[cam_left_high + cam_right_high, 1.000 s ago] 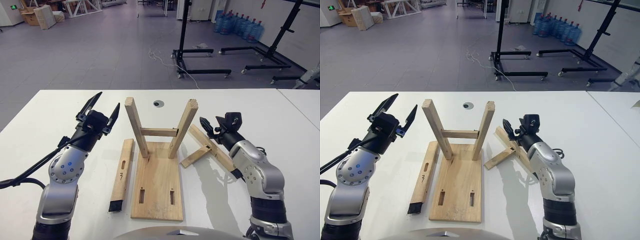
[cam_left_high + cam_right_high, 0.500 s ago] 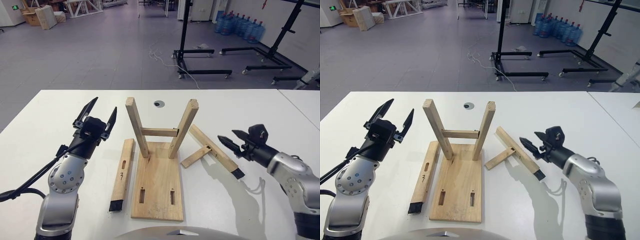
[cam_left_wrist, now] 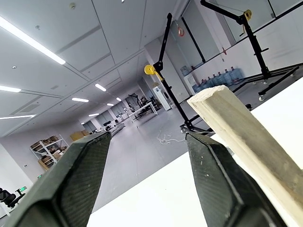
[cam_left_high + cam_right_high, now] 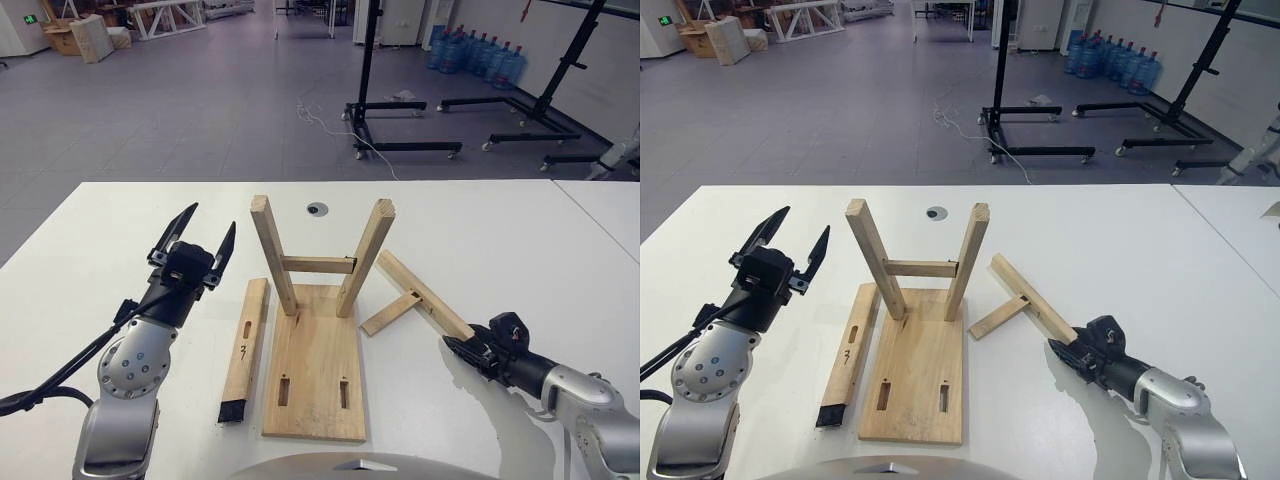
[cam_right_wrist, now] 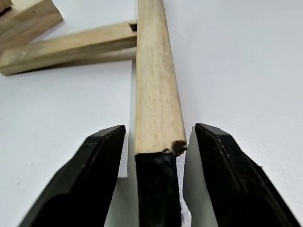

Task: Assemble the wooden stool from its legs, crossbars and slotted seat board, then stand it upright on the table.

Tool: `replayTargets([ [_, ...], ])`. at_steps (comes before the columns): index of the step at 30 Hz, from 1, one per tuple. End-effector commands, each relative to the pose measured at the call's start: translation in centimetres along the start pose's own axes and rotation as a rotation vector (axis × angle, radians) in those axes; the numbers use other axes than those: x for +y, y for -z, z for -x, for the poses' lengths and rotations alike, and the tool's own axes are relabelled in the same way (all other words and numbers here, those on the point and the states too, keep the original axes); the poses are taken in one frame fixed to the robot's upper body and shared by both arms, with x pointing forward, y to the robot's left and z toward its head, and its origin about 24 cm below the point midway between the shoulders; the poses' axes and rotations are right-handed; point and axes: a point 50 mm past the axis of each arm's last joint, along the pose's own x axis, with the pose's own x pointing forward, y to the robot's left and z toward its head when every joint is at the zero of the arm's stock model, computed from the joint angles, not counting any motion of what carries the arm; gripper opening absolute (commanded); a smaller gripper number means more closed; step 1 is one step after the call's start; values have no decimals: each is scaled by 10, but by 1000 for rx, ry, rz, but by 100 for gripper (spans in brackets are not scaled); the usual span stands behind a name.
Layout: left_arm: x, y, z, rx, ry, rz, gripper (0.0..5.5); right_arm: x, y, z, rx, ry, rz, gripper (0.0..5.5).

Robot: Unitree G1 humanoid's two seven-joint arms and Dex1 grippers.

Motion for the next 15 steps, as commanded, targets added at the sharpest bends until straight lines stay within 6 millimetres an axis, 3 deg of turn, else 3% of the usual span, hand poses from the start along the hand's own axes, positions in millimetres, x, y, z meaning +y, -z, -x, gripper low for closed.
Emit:
replayTargets([
  [1, 0, 0, -4, -5, 21, 10, 289, -2, 4, -6, -15, -10, -8, 210],
  [7, 1, 1, -6, -22, 9, 50, 289, -7, 0, -8, -64, -7, 19, 104],
  [11, 5, 5, -4, -24, -17, 180, 289, -10, -14, -13, -142, -20, -56, 103],
  [15, 9, 8, 0, -49, -10, 421, 289, -17, -41, -19, -246, -112, -270, 103],
])
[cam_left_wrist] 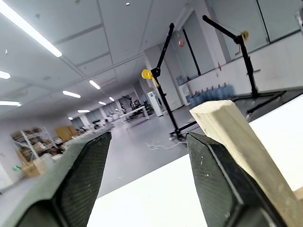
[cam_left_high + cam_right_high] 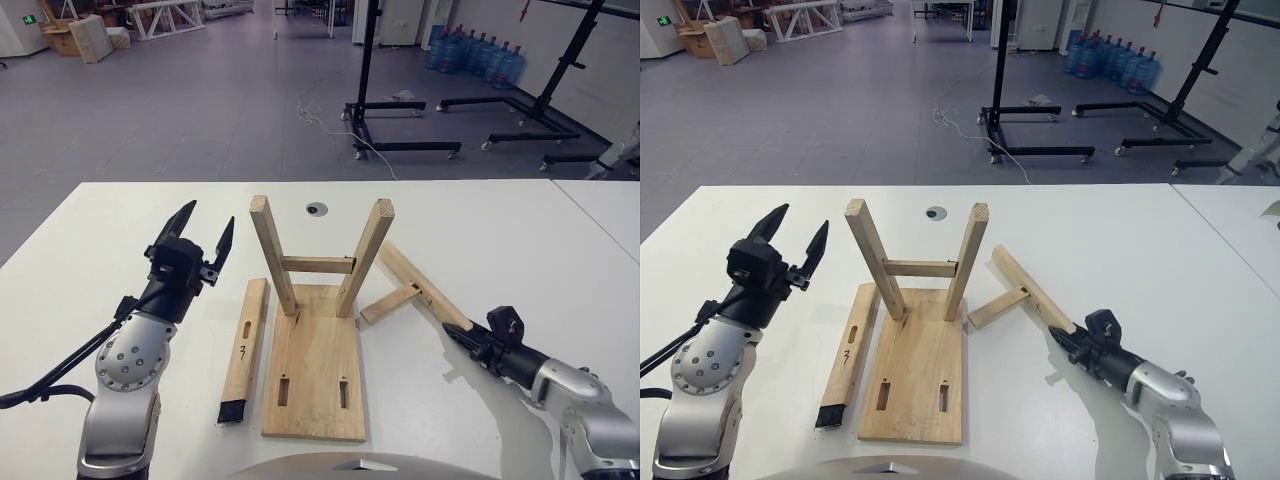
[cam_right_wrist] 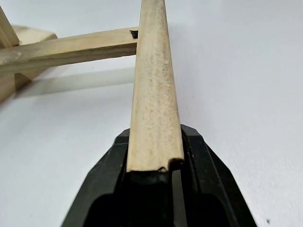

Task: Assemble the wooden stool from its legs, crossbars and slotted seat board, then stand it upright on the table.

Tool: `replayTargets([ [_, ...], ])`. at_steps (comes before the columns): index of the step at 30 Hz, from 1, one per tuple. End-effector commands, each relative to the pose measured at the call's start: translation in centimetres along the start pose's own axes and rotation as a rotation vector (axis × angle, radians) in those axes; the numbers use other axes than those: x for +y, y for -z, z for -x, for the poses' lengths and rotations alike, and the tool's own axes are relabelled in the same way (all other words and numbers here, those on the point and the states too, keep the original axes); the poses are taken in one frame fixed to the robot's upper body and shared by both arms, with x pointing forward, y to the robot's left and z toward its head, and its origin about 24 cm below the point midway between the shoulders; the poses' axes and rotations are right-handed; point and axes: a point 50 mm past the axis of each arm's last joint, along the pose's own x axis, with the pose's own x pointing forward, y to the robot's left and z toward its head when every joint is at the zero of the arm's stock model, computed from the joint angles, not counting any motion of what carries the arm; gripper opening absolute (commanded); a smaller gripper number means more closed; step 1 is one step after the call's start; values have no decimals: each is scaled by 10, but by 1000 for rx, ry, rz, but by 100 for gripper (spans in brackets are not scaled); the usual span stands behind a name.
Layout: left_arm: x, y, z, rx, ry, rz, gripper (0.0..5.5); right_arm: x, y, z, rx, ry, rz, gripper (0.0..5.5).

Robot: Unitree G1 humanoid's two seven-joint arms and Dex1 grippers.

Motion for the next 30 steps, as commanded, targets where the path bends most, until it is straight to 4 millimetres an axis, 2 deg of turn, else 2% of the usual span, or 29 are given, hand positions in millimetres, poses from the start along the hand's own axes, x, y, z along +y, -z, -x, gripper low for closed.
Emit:
replayTargets([
  [1, 5, 3, 3, -18, 11, 265, 289, -4, -35, -8, -133, -108, -235, 103],
  [3, 9, 1, 4, -56, 42, 432, 289, -5, -59, -9, -245, -216, -404, 103],
  [5, 14, -12, 4, -139, 99, 551, 289, 7, -101, -11, -424, -433, -529, 103],
  [7, 20, -21, 1, -196, 134, 607, 289, 30, -138, -8, -544, -660, -575, 103],
  [8, 23, -24, 0, -218, 139, 628, 289, 41, -149, -5, -571, -750, -580, 103],
  [11, 22, -43, 2, -305, 243, 725, 289, 93, -177, 8, -565, -1117, -542, 103],
  [12, 18, -50, 3, -326, 312, 777, 289, 106, -181, 13, -557, -1208, -538, 103],
  [15, 9, -68, 16, -393, 506, 915, 289, 128, -179, 17, -538, -1365, -529, 103],
  [19, 5, -82, 27, -444, 761, 1063, 289, 143, -157, 10, -359, -1489, -584, 103],
  [20, 5, -83, 27, -435, 807, 1077, 289, 144, -151, 7, -310, -1506, -607, 103],
  [25, -4, -82, 15, -344, 1060, 1073, 357, 136, -138, 1, -55, -1596, -668, 103],
  [28, -6, -80, 7, -320, 1128, 1032, 391, 134, -129, 6, 106, -1638, -693, 103],
  [30, -5, -78, 2, -322, 1147, 1031, 391, 130, -127, 8, 181, -1661, -725, 103],
])
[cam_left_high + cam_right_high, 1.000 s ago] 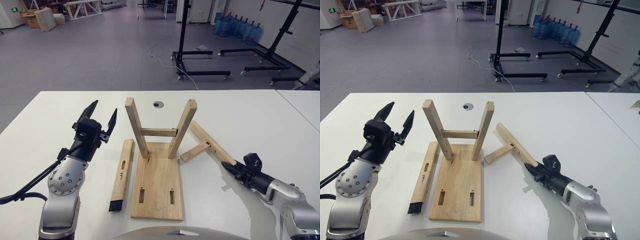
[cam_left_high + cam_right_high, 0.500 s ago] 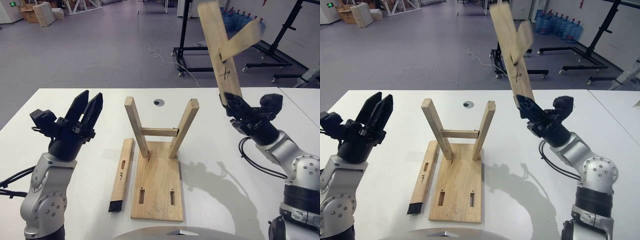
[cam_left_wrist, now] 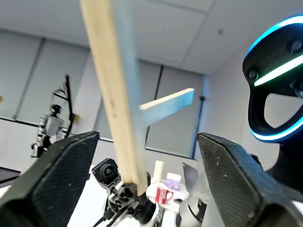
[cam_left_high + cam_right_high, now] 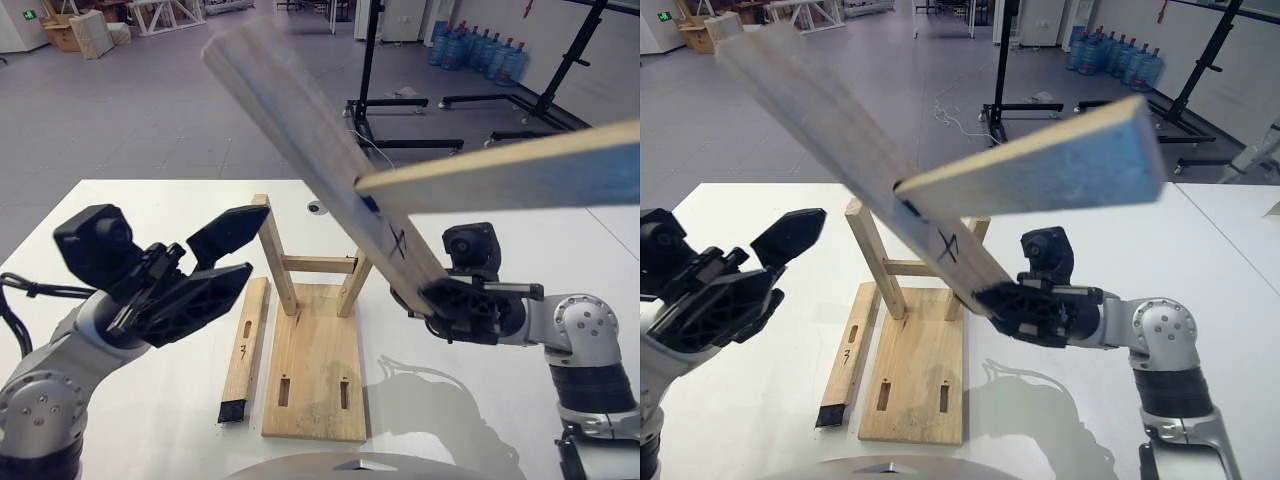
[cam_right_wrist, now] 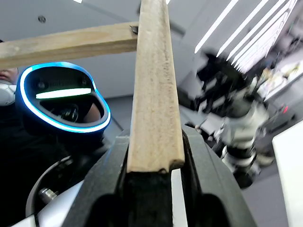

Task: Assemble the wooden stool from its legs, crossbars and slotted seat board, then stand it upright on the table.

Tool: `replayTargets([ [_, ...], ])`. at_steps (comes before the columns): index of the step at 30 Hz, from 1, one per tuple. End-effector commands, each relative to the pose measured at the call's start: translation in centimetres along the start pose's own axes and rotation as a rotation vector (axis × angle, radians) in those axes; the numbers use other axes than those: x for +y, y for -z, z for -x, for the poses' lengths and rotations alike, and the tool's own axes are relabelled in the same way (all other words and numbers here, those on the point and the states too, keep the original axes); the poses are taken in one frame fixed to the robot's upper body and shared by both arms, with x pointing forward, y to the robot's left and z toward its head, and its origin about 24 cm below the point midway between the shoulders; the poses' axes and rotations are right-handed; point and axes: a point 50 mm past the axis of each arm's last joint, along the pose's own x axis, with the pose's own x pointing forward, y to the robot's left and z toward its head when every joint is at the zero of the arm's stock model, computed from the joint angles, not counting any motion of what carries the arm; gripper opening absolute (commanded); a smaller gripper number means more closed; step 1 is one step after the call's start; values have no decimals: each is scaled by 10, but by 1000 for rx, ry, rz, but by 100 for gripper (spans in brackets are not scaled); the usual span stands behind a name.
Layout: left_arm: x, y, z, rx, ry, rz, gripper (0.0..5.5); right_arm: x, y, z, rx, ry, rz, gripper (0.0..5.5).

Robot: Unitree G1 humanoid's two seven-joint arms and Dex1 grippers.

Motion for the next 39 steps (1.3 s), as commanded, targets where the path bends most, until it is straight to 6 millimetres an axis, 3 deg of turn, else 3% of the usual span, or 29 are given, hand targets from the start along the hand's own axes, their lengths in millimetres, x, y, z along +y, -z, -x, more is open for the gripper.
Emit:
replayTargets([
  [1, 10, -1, -2, 45, 31, 4, 391, 5, 0, 5, 71, -26, -112, 103],
  [14, 5, 11, -25, -12, 208, -2, 391, -16, 10, 4, 112, -51, -319, 103],
  [24, 4, 13, -22, -40, 221, -6, 228, -20, 9, 7, 90, -45, -339, 103],
  [34, 11, 15, -19, -19, 145, -54, 220, -22, 10, 3, 93, 46, -224, 102],
  [39, 13, 4, -8, -117, 39, -178, 211, -16, 8, 15, 59, 137, -166, 217],
])
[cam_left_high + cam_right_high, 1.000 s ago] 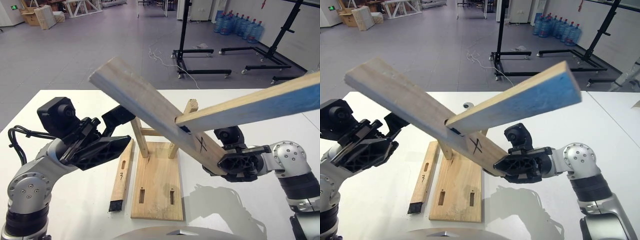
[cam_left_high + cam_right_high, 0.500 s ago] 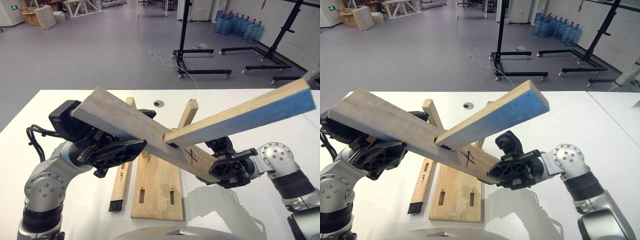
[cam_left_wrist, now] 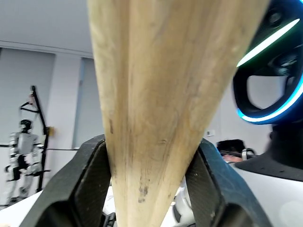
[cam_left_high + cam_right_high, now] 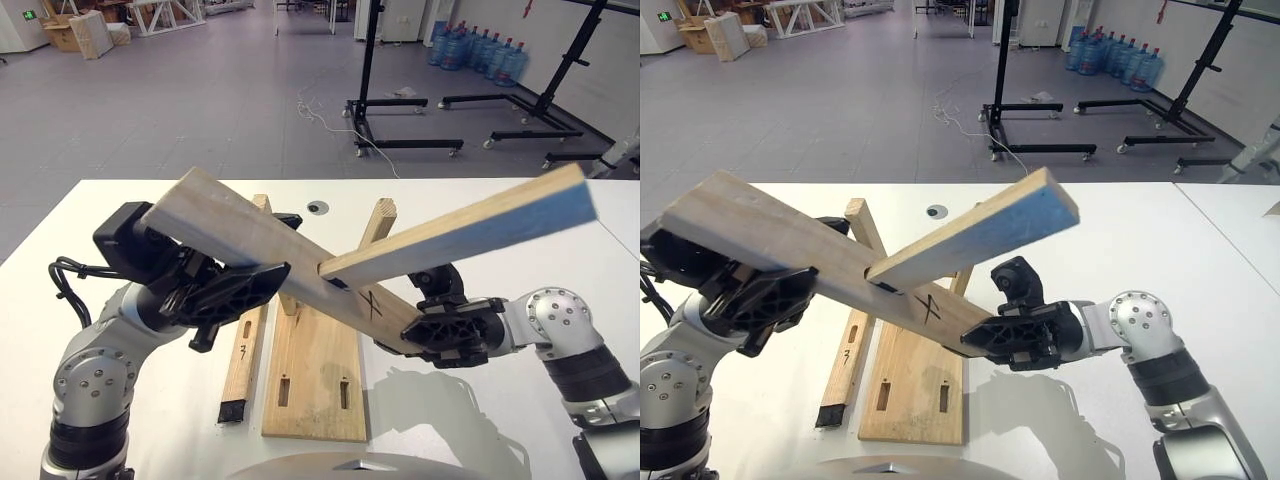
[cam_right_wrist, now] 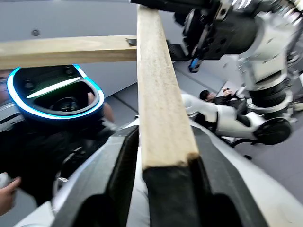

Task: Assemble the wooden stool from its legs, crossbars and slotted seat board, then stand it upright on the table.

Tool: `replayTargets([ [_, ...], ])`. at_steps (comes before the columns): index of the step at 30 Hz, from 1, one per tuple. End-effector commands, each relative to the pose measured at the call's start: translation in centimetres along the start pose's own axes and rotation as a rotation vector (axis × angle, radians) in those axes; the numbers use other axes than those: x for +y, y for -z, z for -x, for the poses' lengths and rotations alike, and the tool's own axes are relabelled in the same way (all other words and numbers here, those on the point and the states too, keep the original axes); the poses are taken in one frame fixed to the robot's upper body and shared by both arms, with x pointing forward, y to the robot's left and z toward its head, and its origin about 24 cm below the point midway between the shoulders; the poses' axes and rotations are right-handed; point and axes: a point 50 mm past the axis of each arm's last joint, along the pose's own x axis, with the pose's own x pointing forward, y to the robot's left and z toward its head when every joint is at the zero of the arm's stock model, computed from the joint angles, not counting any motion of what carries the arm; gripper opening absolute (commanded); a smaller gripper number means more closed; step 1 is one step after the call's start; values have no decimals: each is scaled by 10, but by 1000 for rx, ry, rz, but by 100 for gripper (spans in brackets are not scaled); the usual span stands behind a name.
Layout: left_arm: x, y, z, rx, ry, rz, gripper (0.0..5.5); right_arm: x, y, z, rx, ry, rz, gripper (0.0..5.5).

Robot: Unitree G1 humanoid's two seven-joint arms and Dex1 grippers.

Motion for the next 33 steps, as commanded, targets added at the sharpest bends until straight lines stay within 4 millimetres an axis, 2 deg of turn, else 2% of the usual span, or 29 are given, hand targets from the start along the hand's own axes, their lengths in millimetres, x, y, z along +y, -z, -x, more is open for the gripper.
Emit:
replayTargets([
  [1, -1, -13, 8, -60, -63, -94, 211, 6, 0, 16, -48, 108, 38, 228],
  [7, -10, -23, 20, -1, -113, -126, 210, 12, 0, 43, -179, 229, 93, 312],
  [11, -19, -23, 38, 209, -186, -110, 210, 20, -10, 64, -278, 364, 229, 313],
  [15, -23, -16, 56, 345, -250, -57, 209, 20, -26, 80, -364, 478, 353, 313],
  [24, -33, 6, 77, 506, -328, 0, 209, 24, -32, 89, -329, 599, 372, 313],
  [29, -22, 12, 79, 567, -303, 36, 209, 28, -35, 94, -271, 643, 365, 313],
  [33, -11, 5, 77, 570, -295, 4, 209, 28, -39, 94, -232, 646, 347, 313],
])
